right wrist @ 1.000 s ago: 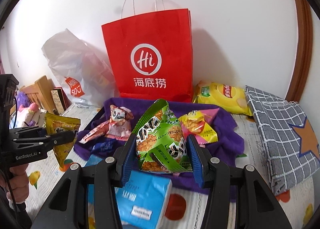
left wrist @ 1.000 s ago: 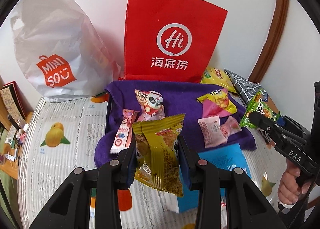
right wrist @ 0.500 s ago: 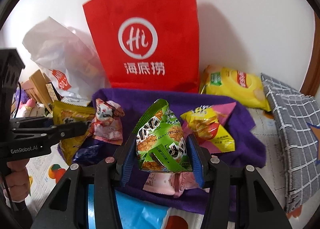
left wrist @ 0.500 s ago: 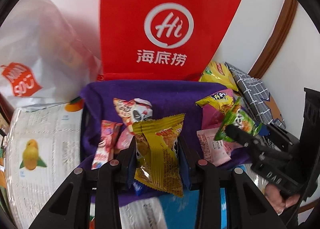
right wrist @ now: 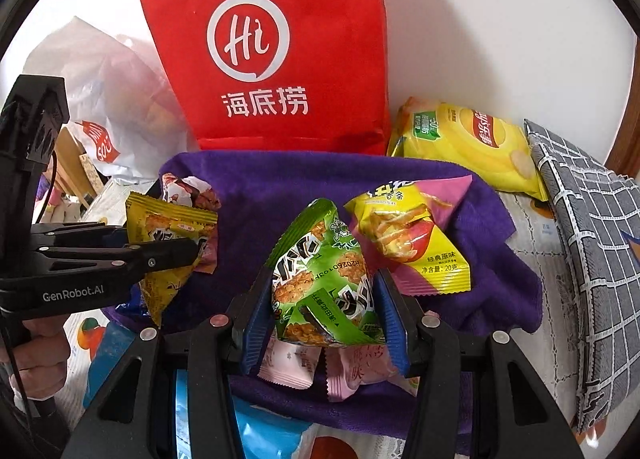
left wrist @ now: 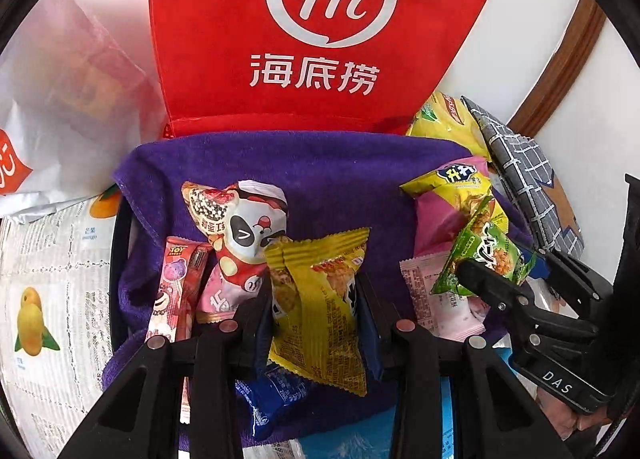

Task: Organize snacks
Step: 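Lower the yellow bag onto the towel and open the left tool while the right tool releases the green bag, then withdraw both tools from the towel toward the red candy packets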

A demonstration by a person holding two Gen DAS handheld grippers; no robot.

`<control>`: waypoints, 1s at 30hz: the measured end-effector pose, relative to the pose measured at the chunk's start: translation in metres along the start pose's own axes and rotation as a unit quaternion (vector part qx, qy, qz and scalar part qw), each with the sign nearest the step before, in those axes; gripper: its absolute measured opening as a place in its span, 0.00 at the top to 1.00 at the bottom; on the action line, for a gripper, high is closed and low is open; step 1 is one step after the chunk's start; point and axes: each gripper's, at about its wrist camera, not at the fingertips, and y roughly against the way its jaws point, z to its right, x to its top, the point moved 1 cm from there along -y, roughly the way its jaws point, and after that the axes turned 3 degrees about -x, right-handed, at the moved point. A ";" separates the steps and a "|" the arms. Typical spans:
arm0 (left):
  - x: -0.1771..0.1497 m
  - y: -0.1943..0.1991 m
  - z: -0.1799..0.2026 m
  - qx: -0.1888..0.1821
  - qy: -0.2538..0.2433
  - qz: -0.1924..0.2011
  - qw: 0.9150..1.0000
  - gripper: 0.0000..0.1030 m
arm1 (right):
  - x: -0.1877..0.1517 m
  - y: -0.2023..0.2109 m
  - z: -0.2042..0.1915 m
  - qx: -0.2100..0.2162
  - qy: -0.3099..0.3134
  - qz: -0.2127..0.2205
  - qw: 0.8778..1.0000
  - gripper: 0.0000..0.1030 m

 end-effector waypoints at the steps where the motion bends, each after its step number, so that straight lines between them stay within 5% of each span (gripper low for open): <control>1: 0.000 0.001 -0.001 0.001 0.000 0.001 1.000 0.66 | 0.000 0.000 0.000 0.002 0.002 -0.001 1.000 0.51; 5: 0.000 0.004 -0.001 0.006 0.004 0.004 1.000 0.63 | 0.001 0.003 0.001 0.002 0.001 0.003 1.000 0.42; 8: 0.001 0.008 0.000 0.020 0.010 0.010 1.000 0.48 | 0.002 0.009 0.006 -0.005 -0.021 0.009 1.000 0.39; 13: -0.002 0.029 0.004 0.049 -0.002 0.030 0.998 0.39 | 0.003 0.030 0.009 -0.009 -0.042 0.023 0.999 0.37; 23: -0.026 0.085 0.004 0.046 -0.001 0.062 0.997 0.38 | -0.015 0.090 0.003 -0.018 -0.048 0.034 0.998 0.37; 30: -0.066 0.117 0.008 0.019 -0.004 0.089 0.996 0.38 | -0.051 0.115 -0.001 -0.035 -0.049 0.003 0.998 0.37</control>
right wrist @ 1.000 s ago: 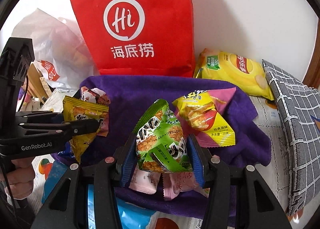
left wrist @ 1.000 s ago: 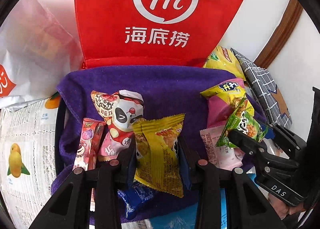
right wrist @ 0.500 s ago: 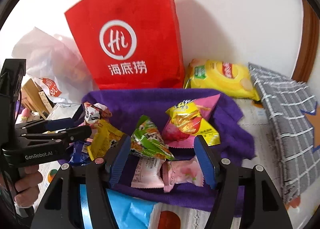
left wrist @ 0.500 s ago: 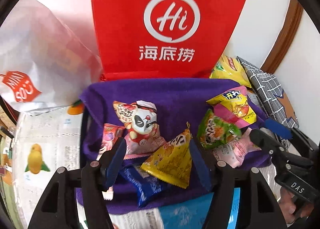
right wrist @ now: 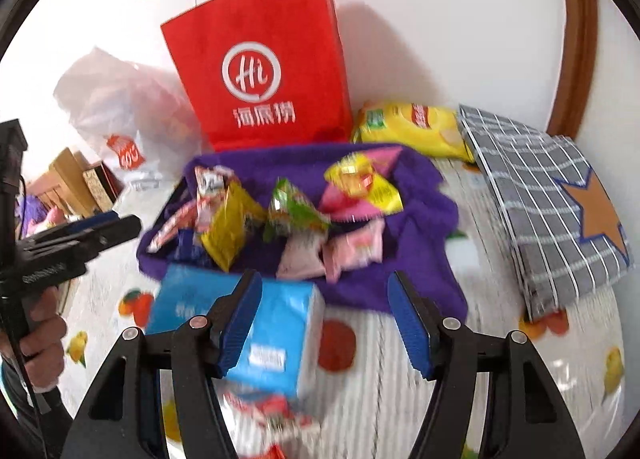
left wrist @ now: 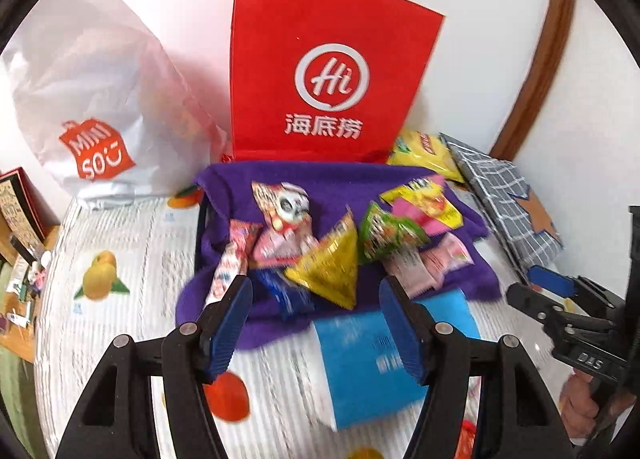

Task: Organize snacks
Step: 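Withdraw both tools from the towel toward the red candy packets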

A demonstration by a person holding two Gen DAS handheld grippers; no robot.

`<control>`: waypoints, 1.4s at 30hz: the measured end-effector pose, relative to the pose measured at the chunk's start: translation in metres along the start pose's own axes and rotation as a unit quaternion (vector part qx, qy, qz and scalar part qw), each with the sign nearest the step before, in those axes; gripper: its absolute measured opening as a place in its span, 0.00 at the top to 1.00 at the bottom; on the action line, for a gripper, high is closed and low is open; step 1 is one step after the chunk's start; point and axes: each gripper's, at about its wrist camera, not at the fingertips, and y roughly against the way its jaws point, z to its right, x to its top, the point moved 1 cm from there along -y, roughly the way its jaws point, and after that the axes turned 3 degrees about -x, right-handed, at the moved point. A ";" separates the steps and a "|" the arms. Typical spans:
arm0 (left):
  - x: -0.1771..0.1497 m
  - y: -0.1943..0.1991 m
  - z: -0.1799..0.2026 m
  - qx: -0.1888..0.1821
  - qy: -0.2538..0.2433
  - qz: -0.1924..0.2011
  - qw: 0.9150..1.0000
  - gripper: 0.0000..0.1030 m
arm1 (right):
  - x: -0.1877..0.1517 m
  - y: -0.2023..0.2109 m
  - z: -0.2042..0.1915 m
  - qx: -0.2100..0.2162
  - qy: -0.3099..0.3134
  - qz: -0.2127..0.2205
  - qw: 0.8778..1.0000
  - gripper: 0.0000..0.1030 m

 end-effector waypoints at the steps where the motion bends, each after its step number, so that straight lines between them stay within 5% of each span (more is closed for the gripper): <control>1: -0.005 0.002 0.001 -0.002 0.001 0.000 1.000 0.38 | -0.006 0.002 0.000 -0.002 0.001 -0.005 1.000 0.37; 8: -0.046 0.020 0.001 -0.008 0.013 -0.021 1.000 0.38 | -0.036 0.026 0.001 -0.031 0.003 -0.001 1.000 0.35; 12: -0.066 0.028 0.000 0.030 0.013 -0.022 0.999 0.38 | -0.051 0.044 0.002 -0.031 -0.007 0.014 0.999 0.21; 15: -0.079 0.037 -0.004 0.046 0.025 -0.035 0.998 0.26 | -0.062 0.060 0.003 -0.022 -0.006 0.042 0.999 0.21; 25: -0.107 0.075 -0.020 0.044 0.048 0.004 0.998 0.23 | -0.088 0.093 0.010 -0.029 -0.004 0.087 0.996 0.21; 30: -0.124 0.080 -0.028 0.011 0.069 0.002 0.998 0.24 | -0.104 0.088 0.014 -0.019 -0.034 0.079 0.996 0.21; 35: -0.133 0.079 -0.032 0.048 0.052 0.008 0.997 0.24 | -0.124 0.066 0.007 0.002 -0.041 0.047 0.998 0.21; 38: -0.137 0.075 -0.040 0.028 0.070 0.001 0.997 0.24 | -0.132 0.055 -0.004 0.006 -0.017 0.036 0.999 0.21; 42: -0.140 0.065 -0.042 0.024 0.072 -0.009 0.997 0.24 | -0.142 0.039 -0.018 0.011 -0.004 0.019 1.000 0.31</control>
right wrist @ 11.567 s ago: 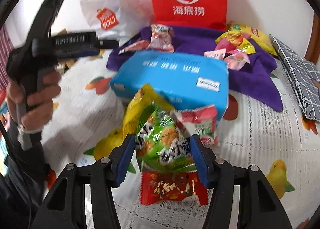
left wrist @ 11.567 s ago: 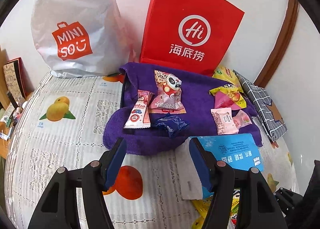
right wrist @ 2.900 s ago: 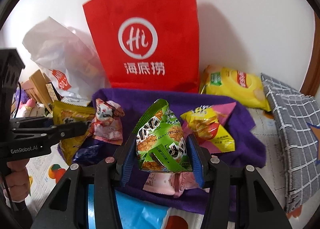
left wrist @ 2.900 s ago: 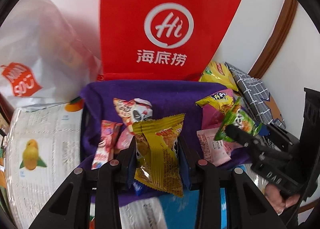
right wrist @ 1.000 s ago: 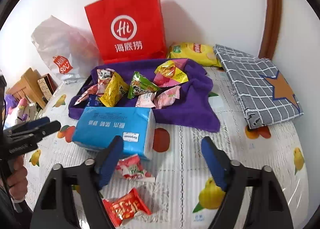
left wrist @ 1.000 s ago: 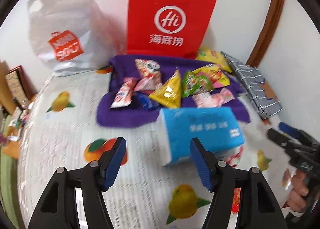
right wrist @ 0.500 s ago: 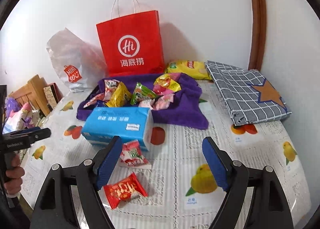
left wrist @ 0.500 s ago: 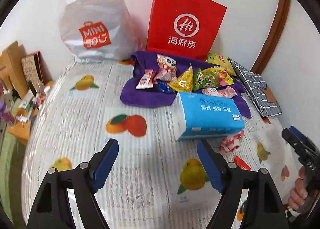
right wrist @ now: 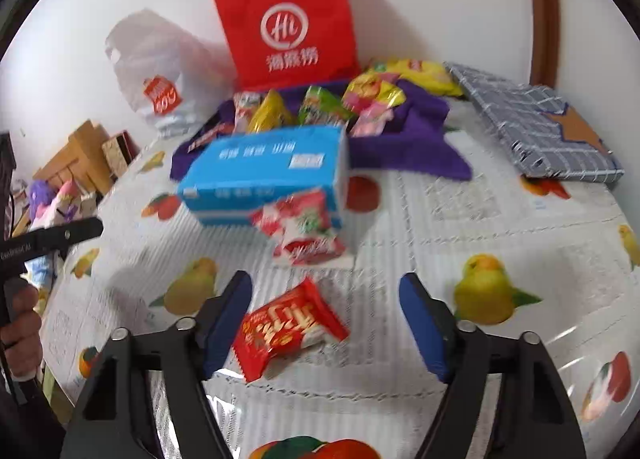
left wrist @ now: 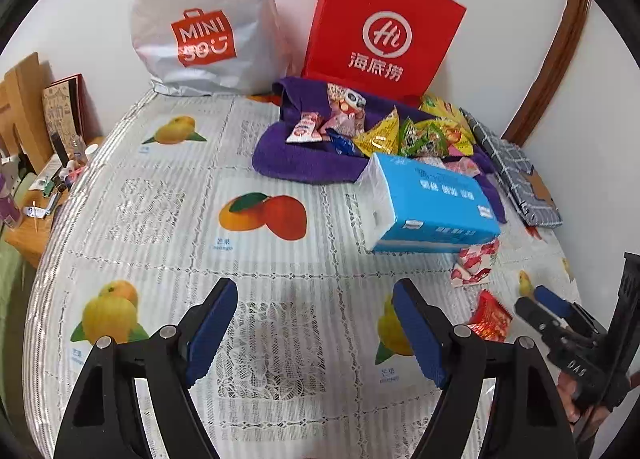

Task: Organize snacks
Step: 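Withdraw both tools from the towel toward the red candy packets, then grasp the red candy packet on the bed cover with the right tool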

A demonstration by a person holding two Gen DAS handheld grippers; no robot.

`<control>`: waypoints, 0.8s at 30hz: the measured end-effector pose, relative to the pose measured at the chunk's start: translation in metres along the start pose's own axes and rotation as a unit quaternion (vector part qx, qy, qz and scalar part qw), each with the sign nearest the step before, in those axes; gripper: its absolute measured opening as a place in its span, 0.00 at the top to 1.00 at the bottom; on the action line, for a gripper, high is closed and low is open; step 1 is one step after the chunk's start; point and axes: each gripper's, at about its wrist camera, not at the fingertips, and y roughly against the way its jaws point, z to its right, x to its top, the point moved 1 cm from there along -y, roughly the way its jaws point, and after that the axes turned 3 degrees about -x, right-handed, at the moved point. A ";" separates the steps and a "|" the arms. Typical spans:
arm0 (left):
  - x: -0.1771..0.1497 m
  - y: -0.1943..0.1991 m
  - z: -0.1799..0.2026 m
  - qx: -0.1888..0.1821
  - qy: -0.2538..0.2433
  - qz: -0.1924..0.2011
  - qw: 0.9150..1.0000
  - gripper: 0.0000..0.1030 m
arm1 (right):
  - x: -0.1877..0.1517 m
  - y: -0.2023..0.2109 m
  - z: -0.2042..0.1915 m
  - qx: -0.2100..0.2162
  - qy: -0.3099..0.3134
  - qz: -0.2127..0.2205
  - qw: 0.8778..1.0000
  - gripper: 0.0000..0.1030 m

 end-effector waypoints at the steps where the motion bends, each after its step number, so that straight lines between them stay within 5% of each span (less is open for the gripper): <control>1: -0.001 -0.003 0.001 0.003 -0.003 -0.003 1.000 0.24 | -0.003 -0.004 -0.002 -0.003 0.000 -0.011 1.000 0.33; 11: -0.003 -0.023 0.011 0.002 -0.031 -0.015 0.999 0.24 | -0.031 -0.009 -0.008 0.033 -0.031 -0.079 0.996 0.41; 24: -0.010 -0.033 0.005 -0.014 -0.037 -0.036 0.999 0.23 | -0.018 -0.027 -0.020 0.060 -0.063 -0.073 0.993 0.37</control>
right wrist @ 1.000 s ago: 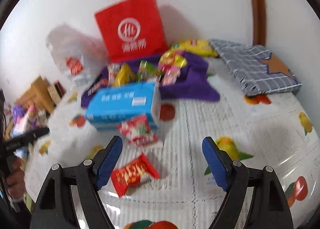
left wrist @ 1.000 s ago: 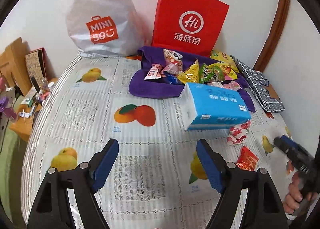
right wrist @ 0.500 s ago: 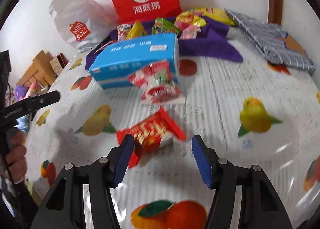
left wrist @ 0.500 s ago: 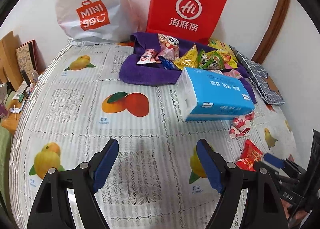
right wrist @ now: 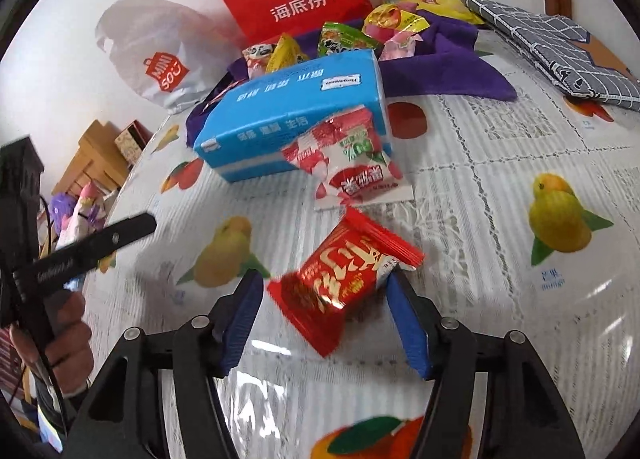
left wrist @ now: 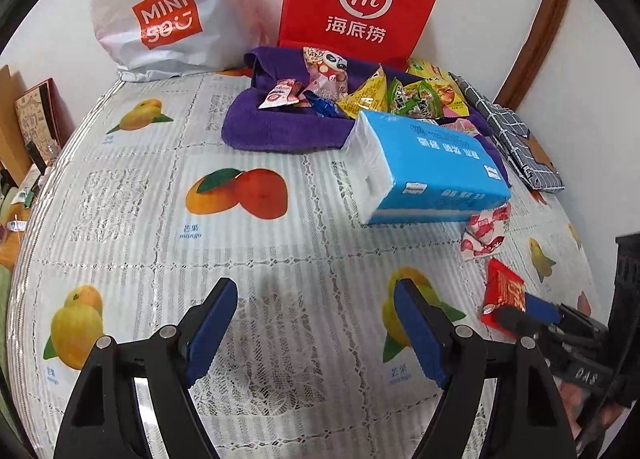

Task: Organize snacks
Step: 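Grasp the red candy packet on the bed cover with the right tool, then grasp the red-white candy packet beside the tissue pack with the left tool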

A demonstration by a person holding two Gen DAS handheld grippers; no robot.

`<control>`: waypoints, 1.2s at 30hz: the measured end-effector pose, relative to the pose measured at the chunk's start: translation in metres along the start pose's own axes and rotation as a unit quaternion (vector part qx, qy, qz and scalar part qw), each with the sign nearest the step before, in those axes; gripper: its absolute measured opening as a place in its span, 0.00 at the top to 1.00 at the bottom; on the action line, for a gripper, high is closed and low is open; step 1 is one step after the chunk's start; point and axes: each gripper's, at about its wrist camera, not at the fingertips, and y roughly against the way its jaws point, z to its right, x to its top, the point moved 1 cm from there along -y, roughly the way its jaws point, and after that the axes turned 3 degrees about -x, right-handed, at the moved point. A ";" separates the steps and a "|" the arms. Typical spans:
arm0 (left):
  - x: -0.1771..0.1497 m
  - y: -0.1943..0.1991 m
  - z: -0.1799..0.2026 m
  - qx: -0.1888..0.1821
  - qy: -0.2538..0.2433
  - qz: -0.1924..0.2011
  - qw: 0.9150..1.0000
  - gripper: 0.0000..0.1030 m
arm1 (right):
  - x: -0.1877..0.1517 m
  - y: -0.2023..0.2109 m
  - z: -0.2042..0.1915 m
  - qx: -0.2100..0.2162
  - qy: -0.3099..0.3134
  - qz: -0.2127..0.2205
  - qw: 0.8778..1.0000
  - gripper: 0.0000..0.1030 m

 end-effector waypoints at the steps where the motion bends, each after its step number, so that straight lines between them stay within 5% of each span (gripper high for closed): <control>1: 0.000 0.000 -0.001 0.000 0.000 0.000 1.000 0.23 | 0.002 -0.002 -0.001 -0.001 0.000 0.001 1.000 0.36; 8: -0.001 -0.008 0.000 0.001 0.000 -0.009 1.000 0.23 | 0.009 -0.017 -0.014 -0.047 0.038 0.015 0.998 0.37; 12: -0.002 -0.012 0.007 0.003 -0.011 -0.011 1.000 0.23 | 0.005 -0.020 -0.017 -0.104 0.085 0.034 0.990 0.58; 22: -0.007 -0.039 0.052 -0.040 -0.043 -0.034 0.998 0.24 | -0.002 0.000 0.025 -0.120 0.081 0.058 0.988 0.59; 36: -0.008 -0.060 0.100 -0.011 -0.089 -0.009 0.996 0.24 | 0.007 0.015 0.087 -0.124 0.049 0.073 0.988 0.59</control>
